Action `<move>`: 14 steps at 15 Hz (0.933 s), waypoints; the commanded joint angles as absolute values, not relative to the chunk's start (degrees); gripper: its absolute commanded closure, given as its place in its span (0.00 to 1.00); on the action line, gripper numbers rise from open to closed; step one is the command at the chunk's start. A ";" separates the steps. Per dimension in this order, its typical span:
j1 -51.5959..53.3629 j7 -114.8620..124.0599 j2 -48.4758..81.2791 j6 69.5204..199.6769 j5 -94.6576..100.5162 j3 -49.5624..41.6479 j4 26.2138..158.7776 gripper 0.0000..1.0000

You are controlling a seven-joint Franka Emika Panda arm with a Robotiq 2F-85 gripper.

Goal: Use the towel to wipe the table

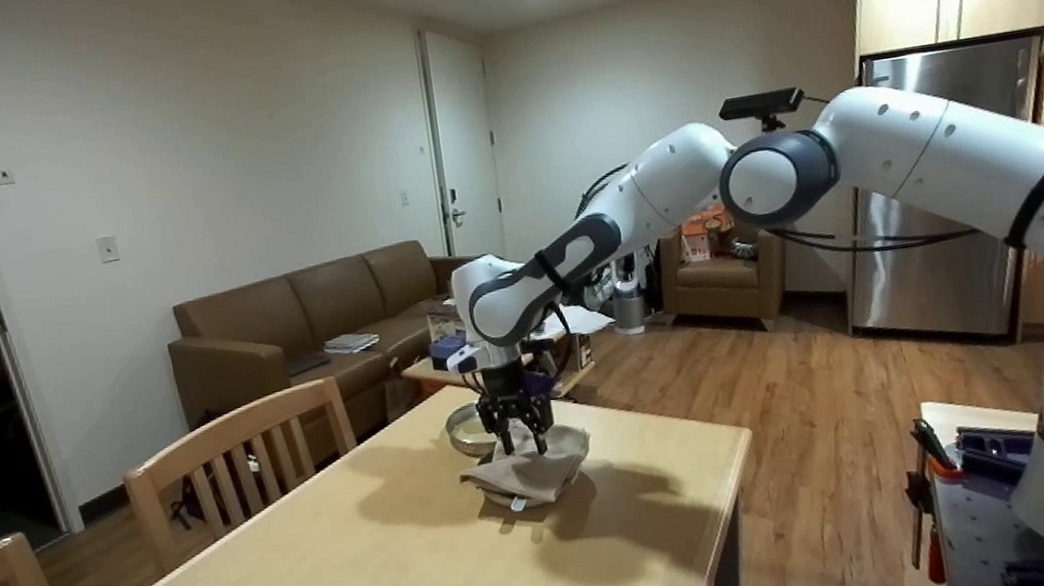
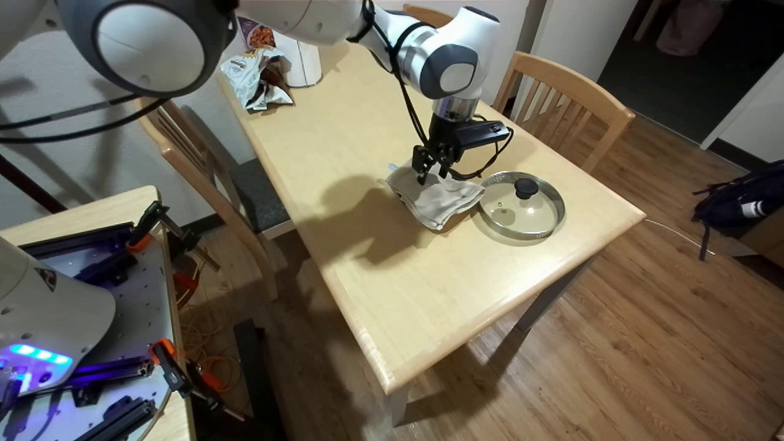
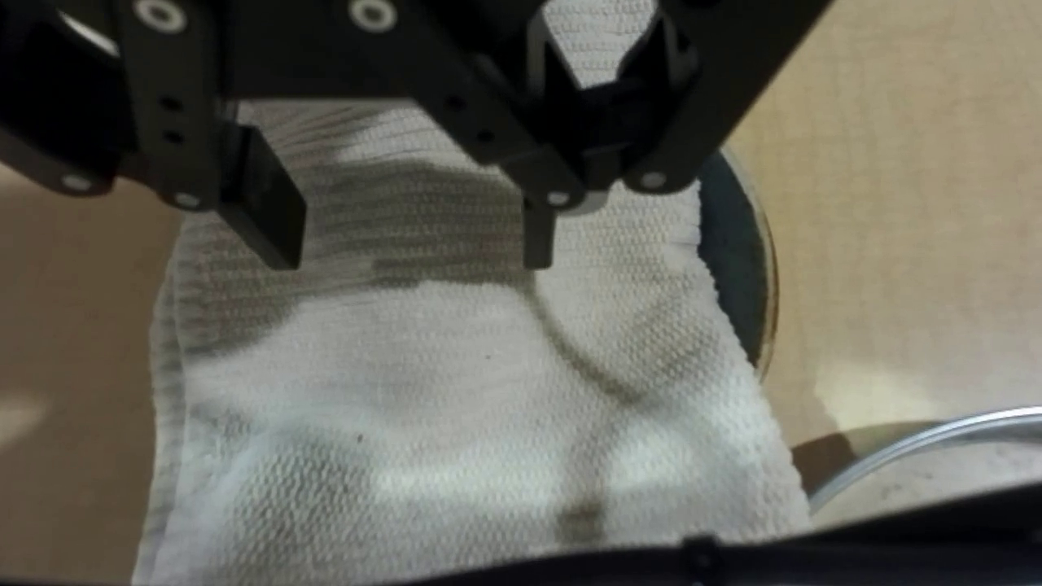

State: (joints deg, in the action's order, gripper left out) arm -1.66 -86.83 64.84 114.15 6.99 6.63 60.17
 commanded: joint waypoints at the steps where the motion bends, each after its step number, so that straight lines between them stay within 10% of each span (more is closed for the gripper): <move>1: -1.34 -86.81 67.38 112.52 6.35 6.41 56.06 0.02; 9: -1.10 -86.85 70.50 109.94 6.11 6.30 51.70 0.00; 10: -1.21 -86.95 70.75 109.85 6.01 6.36 51.45 0.25; 14: -1.23 -86.90 71.53 108.87 5.89 6.38 50.04 0.46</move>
